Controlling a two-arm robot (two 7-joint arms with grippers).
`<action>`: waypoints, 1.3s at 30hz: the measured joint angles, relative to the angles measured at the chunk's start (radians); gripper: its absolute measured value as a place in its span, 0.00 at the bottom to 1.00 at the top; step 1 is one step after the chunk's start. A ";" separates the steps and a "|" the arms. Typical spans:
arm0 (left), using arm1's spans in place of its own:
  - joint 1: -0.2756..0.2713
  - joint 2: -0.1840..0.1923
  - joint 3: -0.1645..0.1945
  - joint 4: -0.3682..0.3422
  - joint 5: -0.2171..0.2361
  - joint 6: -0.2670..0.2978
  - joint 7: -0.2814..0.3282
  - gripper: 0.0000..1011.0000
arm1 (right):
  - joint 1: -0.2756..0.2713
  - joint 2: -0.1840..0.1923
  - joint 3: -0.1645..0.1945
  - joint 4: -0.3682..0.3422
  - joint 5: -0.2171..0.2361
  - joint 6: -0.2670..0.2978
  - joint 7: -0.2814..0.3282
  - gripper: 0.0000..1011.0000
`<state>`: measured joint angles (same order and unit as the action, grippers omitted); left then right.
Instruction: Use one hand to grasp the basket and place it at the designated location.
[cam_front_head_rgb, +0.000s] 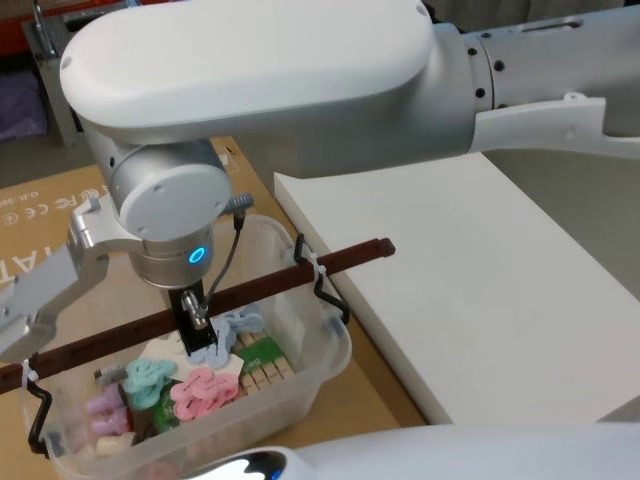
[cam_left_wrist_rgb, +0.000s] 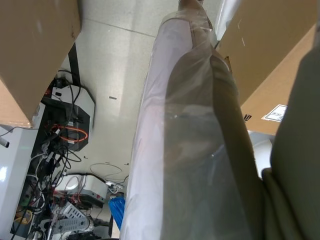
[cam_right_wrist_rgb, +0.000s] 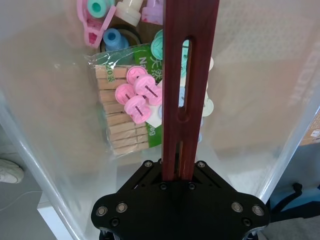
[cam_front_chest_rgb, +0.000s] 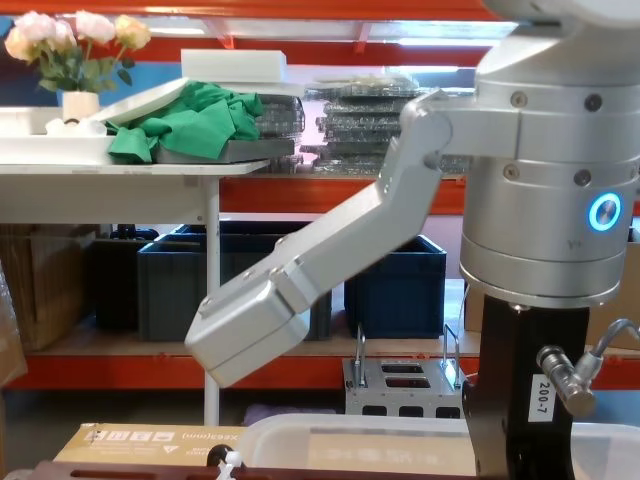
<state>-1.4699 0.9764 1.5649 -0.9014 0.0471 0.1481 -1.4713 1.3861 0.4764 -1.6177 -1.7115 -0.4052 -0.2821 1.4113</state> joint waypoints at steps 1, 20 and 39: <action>0.000 0.000 0.000 0.000 0.000 0.000 0.000 0.00 | 0.001 -0.002 -0.003 0.002 0.000 0.002 0.000 0.00; 0.000 0.000 0.000 0.000 0.000 0.000 0.000 0.00 | 0.005 -0.017 -0.026 0.021 -0.006 0.024 0.003 0.00; 0.000 0.000 0.000 0.000 0.000 0.000 0.000 0.00 | -0.008 -0.054 -0.053 0.065 -0.035 0.058 0.015 0.00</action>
<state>-1.4699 0.9764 1.5649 -0.9015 0.0470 0.1481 -1.4713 1.3782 0.4223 -1.6705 -1.6463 -0.4404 -0.2236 1.4264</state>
